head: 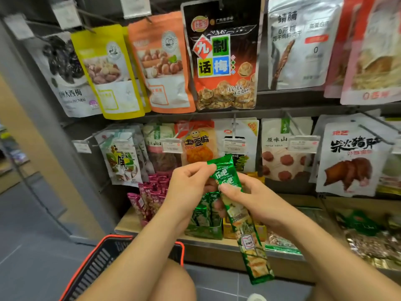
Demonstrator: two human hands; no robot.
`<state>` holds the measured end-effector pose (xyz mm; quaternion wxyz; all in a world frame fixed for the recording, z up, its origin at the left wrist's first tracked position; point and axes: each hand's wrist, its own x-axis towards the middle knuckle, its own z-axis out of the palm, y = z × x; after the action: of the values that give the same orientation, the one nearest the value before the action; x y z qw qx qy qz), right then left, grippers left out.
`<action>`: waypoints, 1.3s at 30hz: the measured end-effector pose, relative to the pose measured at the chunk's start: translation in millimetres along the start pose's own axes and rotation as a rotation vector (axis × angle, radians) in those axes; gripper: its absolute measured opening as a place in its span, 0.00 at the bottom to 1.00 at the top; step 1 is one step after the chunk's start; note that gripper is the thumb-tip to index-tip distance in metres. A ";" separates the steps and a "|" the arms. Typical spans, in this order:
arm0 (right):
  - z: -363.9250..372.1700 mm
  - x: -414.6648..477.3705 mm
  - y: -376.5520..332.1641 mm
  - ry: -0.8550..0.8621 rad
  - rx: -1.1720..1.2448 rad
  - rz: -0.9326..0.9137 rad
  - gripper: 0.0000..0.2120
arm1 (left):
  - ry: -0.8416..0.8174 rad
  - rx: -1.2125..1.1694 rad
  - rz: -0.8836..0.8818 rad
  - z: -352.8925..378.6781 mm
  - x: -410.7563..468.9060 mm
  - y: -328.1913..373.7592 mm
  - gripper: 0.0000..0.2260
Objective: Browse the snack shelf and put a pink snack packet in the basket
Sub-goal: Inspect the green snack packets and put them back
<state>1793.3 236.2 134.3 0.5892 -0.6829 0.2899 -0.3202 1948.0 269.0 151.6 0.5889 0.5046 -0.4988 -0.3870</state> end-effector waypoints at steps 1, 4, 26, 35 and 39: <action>-2.2 -0.6 -3.3 -0.001 -0.014 -0.016 0.16 | 0.023 -0.075 -0.010 1.5 -0.5 1.9 0.11; -5.6 -1.0 -7.5 -0.086 0.090 0.011 0.20 | 0.061 -0.247 -0.042 2.3 -1.1 4.3 0.15; 73.1 41.9 2.2 -0.399 0.142 0.072 0.19 | 0.416 -0.175 -0.032 -105.9 -14.8 16.9 0.12; 113.3 66.4 15.2 -0.296 0.129 0.103 0.20 | 0.166 -0.356 -0.126 -141.6 -1.0 -24.7 0.16; 125.6 76.1 21.8 -0.178 0.124 0.116 0.25 | 0.068 -0.412 -0.183 -136.5 3.8 -36.0 0.12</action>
<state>1938.4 252.1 107.3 0.6713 -0.6529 0.2551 -0.2409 2084.0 286.9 117.9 0.6584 0.4296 -0.3411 -0.5154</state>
